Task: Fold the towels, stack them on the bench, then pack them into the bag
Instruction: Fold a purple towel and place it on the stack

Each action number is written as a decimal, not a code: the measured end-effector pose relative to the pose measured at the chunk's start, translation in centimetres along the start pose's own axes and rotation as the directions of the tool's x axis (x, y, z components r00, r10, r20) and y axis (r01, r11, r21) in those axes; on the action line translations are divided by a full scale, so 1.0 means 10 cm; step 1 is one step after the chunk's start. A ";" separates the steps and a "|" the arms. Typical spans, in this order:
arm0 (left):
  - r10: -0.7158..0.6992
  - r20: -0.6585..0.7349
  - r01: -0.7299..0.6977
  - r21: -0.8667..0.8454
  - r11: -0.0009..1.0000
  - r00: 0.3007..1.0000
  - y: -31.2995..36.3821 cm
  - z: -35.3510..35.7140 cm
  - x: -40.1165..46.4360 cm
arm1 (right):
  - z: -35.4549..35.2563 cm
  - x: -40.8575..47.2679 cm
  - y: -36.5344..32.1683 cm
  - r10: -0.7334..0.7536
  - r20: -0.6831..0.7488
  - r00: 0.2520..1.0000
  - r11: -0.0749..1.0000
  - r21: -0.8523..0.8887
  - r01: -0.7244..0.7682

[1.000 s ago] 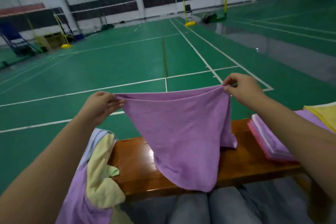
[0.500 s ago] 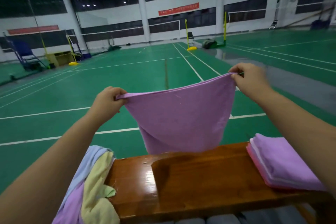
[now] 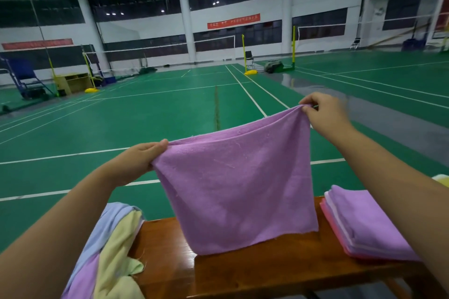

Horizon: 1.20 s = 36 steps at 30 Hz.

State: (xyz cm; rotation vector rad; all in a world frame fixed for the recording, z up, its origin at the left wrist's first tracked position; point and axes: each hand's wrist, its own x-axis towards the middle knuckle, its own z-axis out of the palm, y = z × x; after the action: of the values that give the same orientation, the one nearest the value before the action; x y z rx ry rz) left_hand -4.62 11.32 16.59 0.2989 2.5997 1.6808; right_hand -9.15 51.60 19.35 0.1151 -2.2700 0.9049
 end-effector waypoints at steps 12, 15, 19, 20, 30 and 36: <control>-0.010 -0.080 -0.007 -0.211 0.977 0.997 -0.09 0.13 0.00 | 0.08 -0.08 0.12 0.074 0.062 0.995 0.997 0.006 -0.075; 0.008 -0.219 -0.039 -0.137 0.990 0.976 -0.14 0.17 0.03 | 0.10 -0.11 0.12 0.078 0.078 0.994 0.997 0.005 -0.079; 0.045 -0.363 -0.129 -0.213 0.969 0.931 -0.16 0.15 0.07 | 0.07 -0.10 0.07 0.058 0.058 0.997 0.996 0.059 -0.062; 0.039 -0.374 -0.142 -0.252 0.957 0.927 -0.17 0.13 0.07 | 0.07 -0.10 0.05 0.051 0.050 0.997 0.995 0.082 -0.055; 0.026 -0.462 -0.220 -0.372 0.902 0.886 -0.22 -0.03 0.17 | 0.08 -0.11 0.03 0.045 0.116 0.992 0.994 0.096 -0.056; 0.059 -0.449 -0.201 -0.274 0.941 0.891 -0.23 -0.02 0.17 | 0.07 -0.11 0.07 0.082 0.134 0.988 0.969 0.222 -0.111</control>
State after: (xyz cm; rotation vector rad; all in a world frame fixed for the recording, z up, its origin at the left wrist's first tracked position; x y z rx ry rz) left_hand -6.67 10.56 14.73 0.0930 2.5655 2.4217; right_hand -8.93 51.51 17.89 0.1679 -2.2929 1.2412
